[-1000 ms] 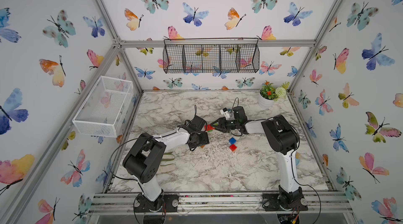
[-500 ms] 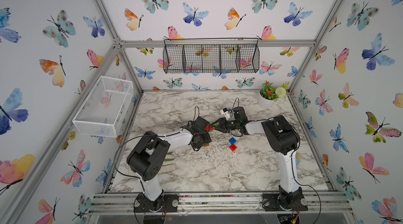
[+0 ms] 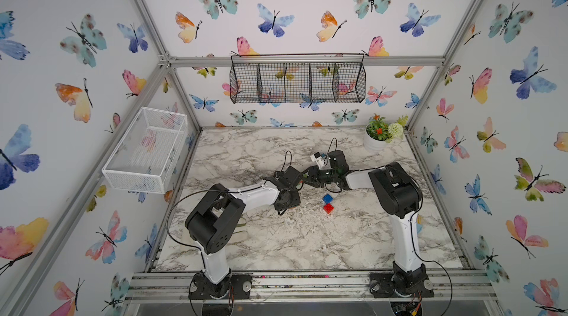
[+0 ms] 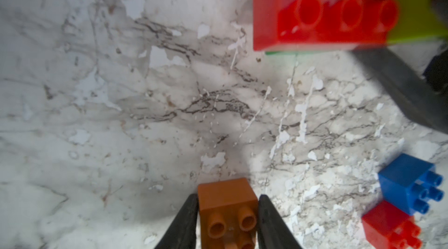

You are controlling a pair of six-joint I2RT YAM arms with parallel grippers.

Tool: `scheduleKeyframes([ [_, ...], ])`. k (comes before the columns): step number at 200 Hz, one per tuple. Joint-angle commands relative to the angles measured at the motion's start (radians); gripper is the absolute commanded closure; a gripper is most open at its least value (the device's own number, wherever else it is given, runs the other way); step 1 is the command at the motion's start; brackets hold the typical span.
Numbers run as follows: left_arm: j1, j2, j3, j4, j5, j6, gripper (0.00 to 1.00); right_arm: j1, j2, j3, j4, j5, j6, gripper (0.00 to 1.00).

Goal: Assemble the letter v with lego
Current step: Pick up the lego brick from the center of the board, then assemble the lego brick with the lego brick.

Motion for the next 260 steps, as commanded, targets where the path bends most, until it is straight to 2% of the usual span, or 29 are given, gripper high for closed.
scheduleKeyframes([
  [1, -0.006, 0.01, 0.018, -0.075, -0.044, 0.044, 0.6, -0.003, 0.014, -0.027, -0.057, 0.044, -0.023, 0.79],
  [37, -0.006, 0.01, 0.023, -0.083, -0.039, 0.055, 0.75, -0.003, 0.014, -0.028, -0.057, 0.046, -0.024, 0.79],
  [69, -0.003, -0.007, 0.078, -0.139, -0.088, 0.09, 0.83, -0.003, 0.017, -0.028, -0.06, 0.049, -0.025, 0.79],
  [89, 0.037, -0.006, 0.133, -0.159, -0.098, 0.124, 0.86, -0.003, 0.017, -0.028, -0.06, 0.049, -0.025, 0.79],
  [130, 0.117, 0.062, 0.318, -0.212, -0.131, 0.179, 0.88, -0.003, 0.014, -0.031, -0.063, 0.056, -0.029, 0.8],
  [175, 0.165, 0.149, 0.447, -0.216, -0.074, 0.204, 0.91, -0.003, 0.014, -0.03, -0.06, 0.054, -0.028, 0.8],
  [204, 0.167, 0.167, 0.47, -0.22, -0.046, 0.203, 0.91, -0.003, 0.014, -0.032, -0.061, 0.06, -0.029, 0.81],
  [260, 0.147, 0.142, 0.416, -0.201, -0.034, 0.149, 0.92, -0.003, 0.015, -0.028, -0.063, 0.066, -0.025, 0.81],
])
